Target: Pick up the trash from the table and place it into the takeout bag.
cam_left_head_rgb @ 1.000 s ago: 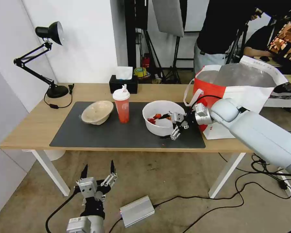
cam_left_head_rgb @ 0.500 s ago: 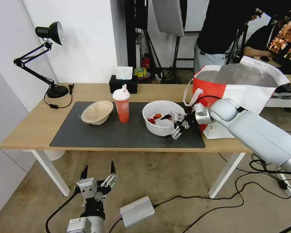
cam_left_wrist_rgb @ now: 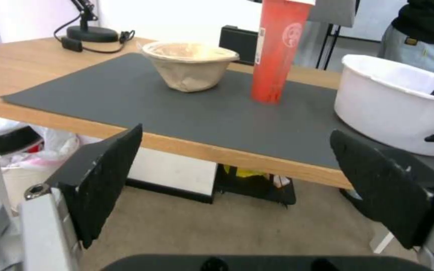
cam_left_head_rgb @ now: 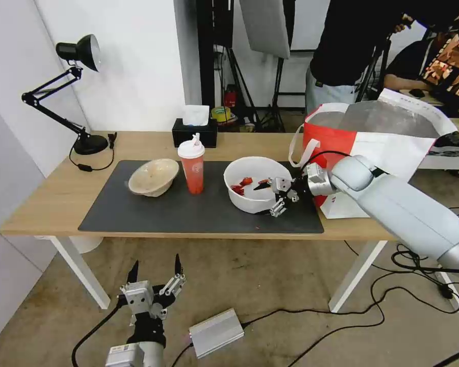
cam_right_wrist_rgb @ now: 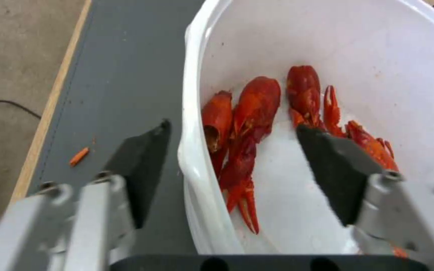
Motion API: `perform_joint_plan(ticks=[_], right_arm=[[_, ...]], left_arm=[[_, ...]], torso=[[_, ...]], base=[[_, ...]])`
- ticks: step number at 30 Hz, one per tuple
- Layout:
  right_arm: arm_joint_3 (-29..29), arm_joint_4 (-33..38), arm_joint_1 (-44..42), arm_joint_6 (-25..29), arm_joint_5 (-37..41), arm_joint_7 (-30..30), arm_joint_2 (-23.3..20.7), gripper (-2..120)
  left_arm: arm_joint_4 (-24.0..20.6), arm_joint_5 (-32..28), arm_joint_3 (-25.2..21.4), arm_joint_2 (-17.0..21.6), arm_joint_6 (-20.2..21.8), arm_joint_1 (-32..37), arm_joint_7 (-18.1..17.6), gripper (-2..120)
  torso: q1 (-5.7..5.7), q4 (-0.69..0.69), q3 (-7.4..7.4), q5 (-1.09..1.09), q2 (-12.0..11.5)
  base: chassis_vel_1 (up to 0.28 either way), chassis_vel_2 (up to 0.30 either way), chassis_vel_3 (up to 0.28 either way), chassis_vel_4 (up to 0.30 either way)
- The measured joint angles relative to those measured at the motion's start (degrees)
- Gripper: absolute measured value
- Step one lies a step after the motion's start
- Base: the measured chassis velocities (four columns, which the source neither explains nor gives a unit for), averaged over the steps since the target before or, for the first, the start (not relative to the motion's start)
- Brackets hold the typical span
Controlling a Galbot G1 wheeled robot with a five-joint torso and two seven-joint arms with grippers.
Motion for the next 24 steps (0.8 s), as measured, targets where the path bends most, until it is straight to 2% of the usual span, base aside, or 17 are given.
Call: perform_joint_plan(ticks=[1, 5, 6, 10, 12, 17, 19, 24], right_arm=[[0.0, 0.0, 0.0, 0.0, 0.0, 0.0, 0.0, 65], [-0.06, -0.01, -0.13, 0.03, 0.0, -0.05, -0.17, 48], [-0.06, -0.01, -0.13, 0.03, 0.0, -0.05, -0.17, 48], [-0.16, -0.01, -0.23, 0.04, 0.0, -0.07, -0.29, 29], [-0.21, -0.02, -0.22, 0.05, -0.01, -0.06, -0.29, 27], [-0.31, -0.14, -0.22, 0.16, -0.13, 0.15, -0.19, 4], [-0.31, -0.14, -0.21, 0.21, -0.09, 0.22, -0.16, 0], [-0.49, -0.14, -0.09, 0.25, 0.05, 0.31, -0.14, 0]], left_arm=[[0.0, 0.0, 0.0, 0.0, 0.0, 0.0, 0.0, 100], [0.0, 0.0, 0.04, -0.03, -0.02, -0.04, -0.03, 100], [0.0, 0.0, 0.04, -0.03, -0.02, -0.04, -0.03, 100], [0.07, 0.01, 0.08, 0.05, -0.04, -0.23, -0.03, 100], [0.11, 0.01, 0.08, 0.08, -0.04, -0.28, -0.03, 100], [0.37, 0.02, 0.14, 0.06, -0.2, -0.41, -0.05, 100], [0.41, 0.04, 0.16, 0.05, -0.25, -0.4, -0.05, 100], [0.46, 0.1, 0.09, 0.05, -0.76, -0.43, -0.05, 100]], torso=[[0.0, 0.0, 0.0, 0.0, 0.0], [0.0, 0.0, 0.01, 0.0, 0.0], [0.0, 0.0, 0.01, 0.0, 0.0], [0.0, 0.0, 0.01, 0.01, 0.0], [0.0, 0.0, 0.01, 0.01, 0.0], [0.03, 0.01, 0.03, 0.01, -0.03], [0.03, 0.01, 0.02, 0.02, -0.02], [0.03, 0.01, 0.02, 0.01, -0.03]], base=[[0.0, 0.0, 0.0, 0.0], [0.0, 0.0, 0.0, 0.0], [0.0, 0.0, 0.0, 0.0], [0.0, 0.0, 0.0, 0.0], [0.0, 0.0, 0.0, 0.0], [0.0, 0.0, 0.0, 0.0], [0.0, 0.0, 0.0, 0.0], [0.0, 0.0, 0.0, 0.0]])
